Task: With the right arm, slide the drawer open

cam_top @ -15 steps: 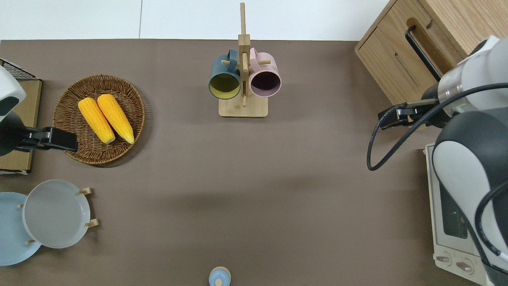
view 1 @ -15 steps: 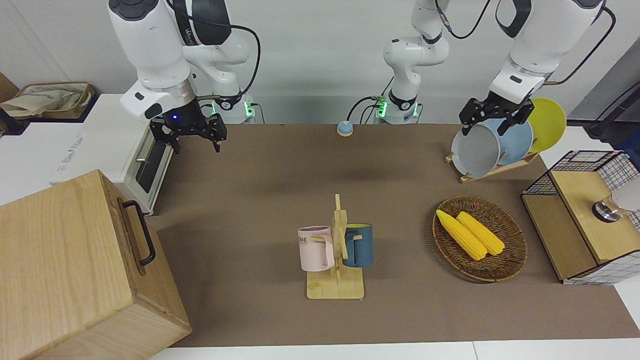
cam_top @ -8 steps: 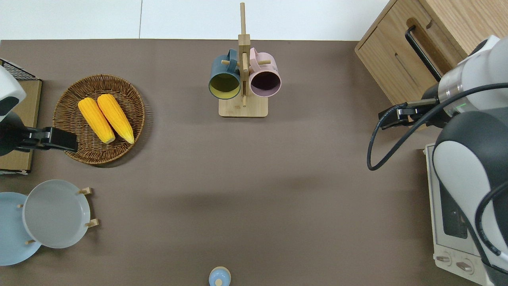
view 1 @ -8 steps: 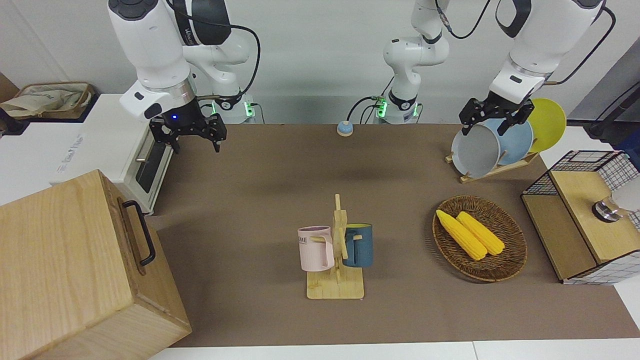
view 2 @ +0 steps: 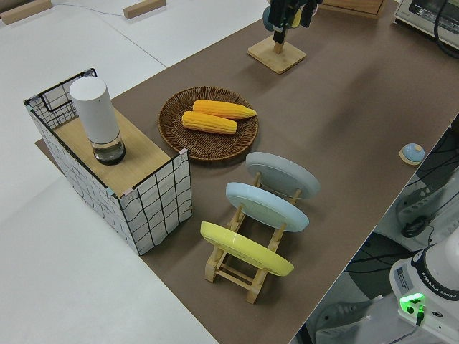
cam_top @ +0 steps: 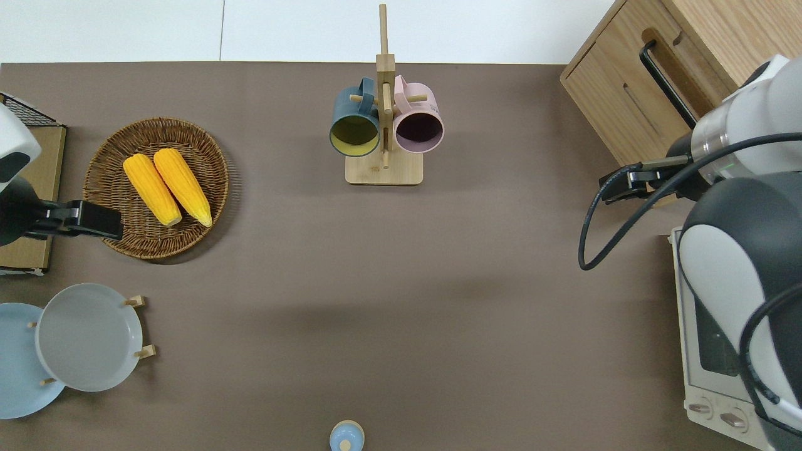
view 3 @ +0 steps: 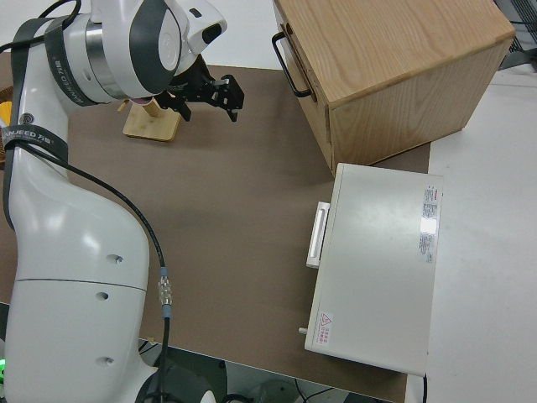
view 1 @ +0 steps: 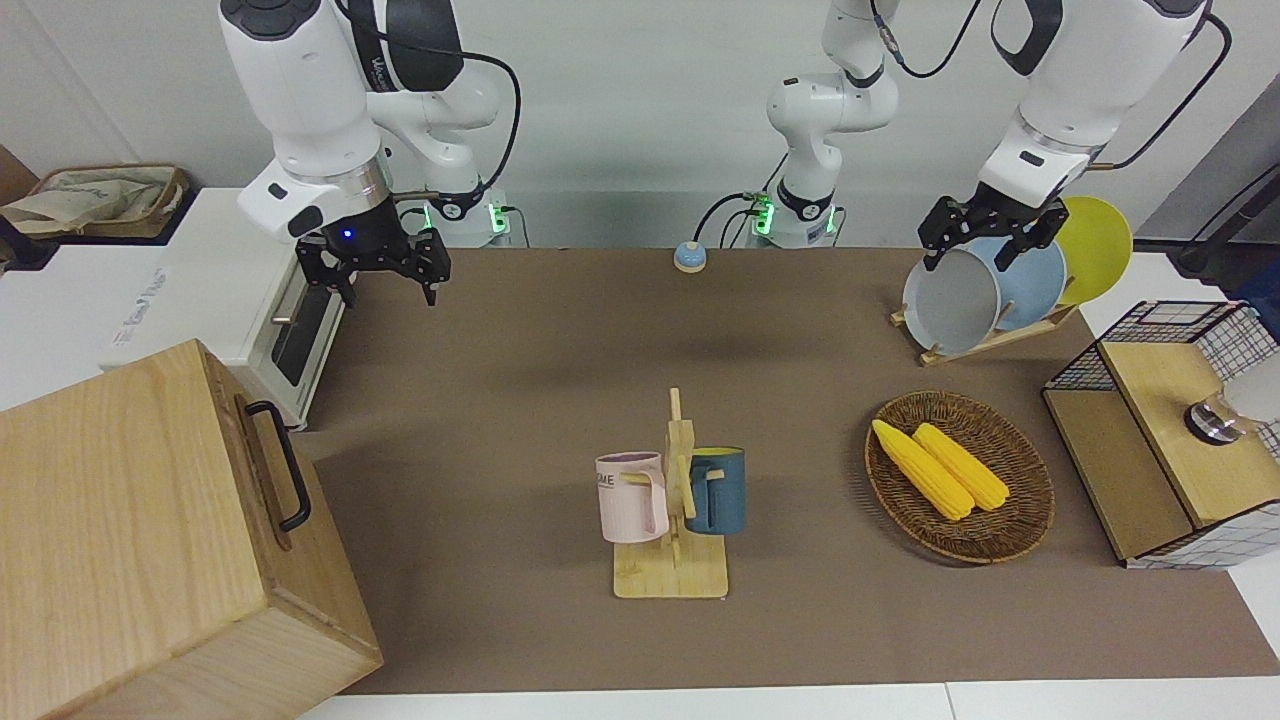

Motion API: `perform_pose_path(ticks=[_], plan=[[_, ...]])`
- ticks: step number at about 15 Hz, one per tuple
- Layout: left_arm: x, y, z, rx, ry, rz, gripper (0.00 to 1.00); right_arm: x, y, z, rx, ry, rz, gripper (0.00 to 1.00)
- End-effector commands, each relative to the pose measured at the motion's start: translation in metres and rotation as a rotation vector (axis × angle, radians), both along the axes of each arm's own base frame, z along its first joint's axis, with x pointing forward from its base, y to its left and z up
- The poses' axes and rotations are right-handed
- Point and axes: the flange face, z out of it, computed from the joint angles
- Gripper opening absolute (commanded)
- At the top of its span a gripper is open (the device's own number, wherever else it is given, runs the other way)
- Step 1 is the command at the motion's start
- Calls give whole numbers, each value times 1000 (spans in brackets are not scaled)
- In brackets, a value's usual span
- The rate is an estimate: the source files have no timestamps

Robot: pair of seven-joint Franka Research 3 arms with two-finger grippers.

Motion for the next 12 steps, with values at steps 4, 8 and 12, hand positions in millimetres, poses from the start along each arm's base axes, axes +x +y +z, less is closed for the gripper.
perform_pose_path(ticks=[4, 8, 12], plan=[[2, 1, 3, 16, 6, -12, 993, -9, 45, 13, -241, -67, 77, 985], [2, 1, 4, 16, 5, -12, 993, -15, 80, 13, -377, -128, 64, 983], [2, 1, 4, 16, 5, -12, 993, -11, 101, 1, -547, -172, 123, 983]])
